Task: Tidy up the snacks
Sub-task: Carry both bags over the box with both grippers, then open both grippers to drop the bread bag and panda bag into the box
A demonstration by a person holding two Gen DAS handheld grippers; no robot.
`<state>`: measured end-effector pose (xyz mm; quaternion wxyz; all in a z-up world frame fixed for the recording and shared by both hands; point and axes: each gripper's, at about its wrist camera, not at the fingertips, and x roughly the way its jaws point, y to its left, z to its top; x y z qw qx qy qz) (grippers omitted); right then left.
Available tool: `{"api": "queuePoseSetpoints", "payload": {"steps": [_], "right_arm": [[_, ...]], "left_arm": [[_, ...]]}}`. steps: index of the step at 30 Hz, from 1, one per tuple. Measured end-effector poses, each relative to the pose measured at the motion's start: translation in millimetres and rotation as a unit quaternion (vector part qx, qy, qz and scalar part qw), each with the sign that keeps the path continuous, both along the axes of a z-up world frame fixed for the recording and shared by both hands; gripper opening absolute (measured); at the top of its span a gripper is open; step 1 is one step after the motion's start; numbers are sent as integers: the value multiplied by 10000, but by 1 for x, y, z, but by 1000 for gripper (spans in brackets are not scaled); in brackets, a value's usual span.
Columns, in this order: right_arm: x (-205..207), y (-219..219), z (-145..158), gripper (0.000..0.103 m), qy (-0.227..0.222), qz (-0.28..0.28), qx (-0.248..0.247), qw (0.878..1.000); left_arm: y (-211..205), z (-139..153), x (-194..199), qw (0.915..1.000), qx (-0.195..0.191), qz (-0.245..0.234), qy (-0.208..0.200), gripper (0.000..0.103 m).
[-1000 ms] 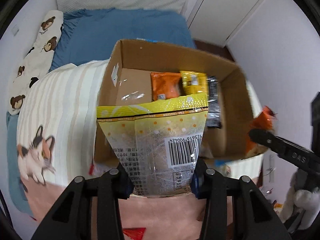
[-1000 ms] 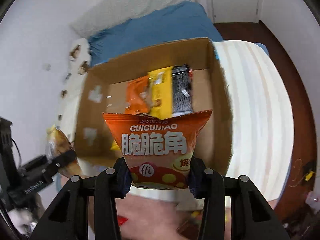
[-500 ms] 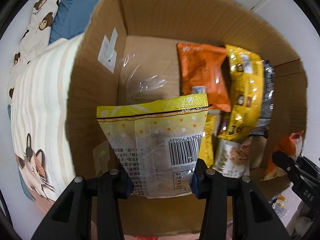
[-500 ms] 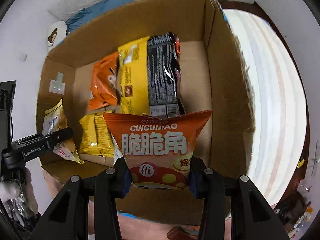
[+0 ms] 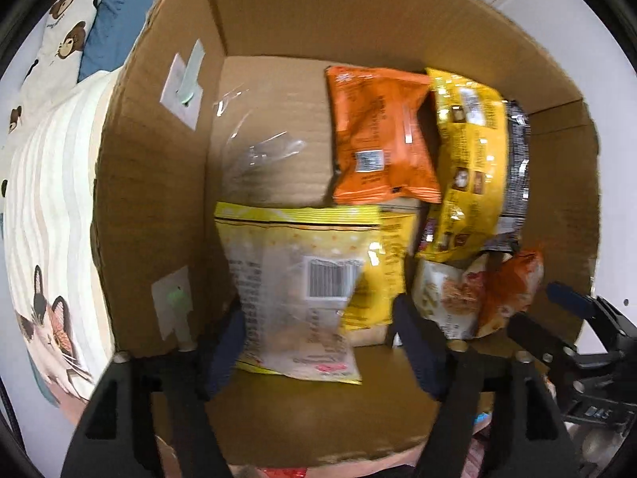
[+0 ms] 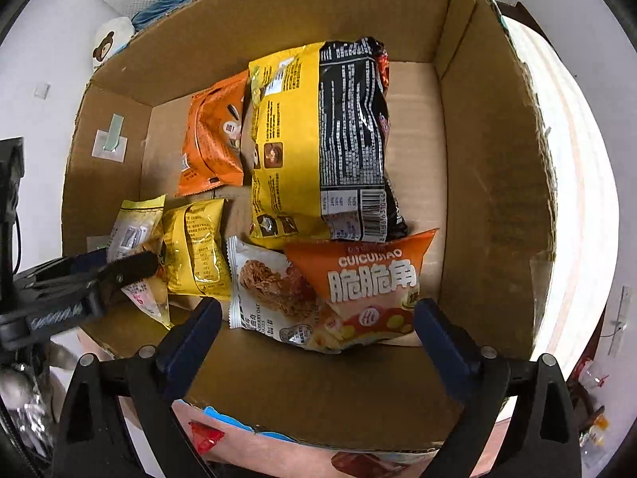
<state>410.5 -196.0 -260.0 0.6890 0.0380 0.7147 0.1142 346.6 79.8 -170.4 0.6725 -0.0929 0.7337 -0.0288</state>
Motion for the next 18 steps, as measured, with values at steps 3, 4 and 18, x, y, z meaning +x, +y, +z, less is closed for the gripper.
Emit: {"api": "queuePoseSetpoints", "payload": {"steps": [3, 4, 18], "right_arm": [[-2, -3, 1, 99, -46, -71, -47, 10000], [-3, -4, 2, 99, -66, -87, -62, 9999], [-38, -8, 54, 101, -1036, -81, -255, 9943]], "left_arm": [[-7, 12, -6, 9996, 169, -45, -201, 97], [-7, 16, -7, 9995, 206, -22, -248, 97], [-9, 77, -35, 9893, 387, 220, -1390, 98]]}}
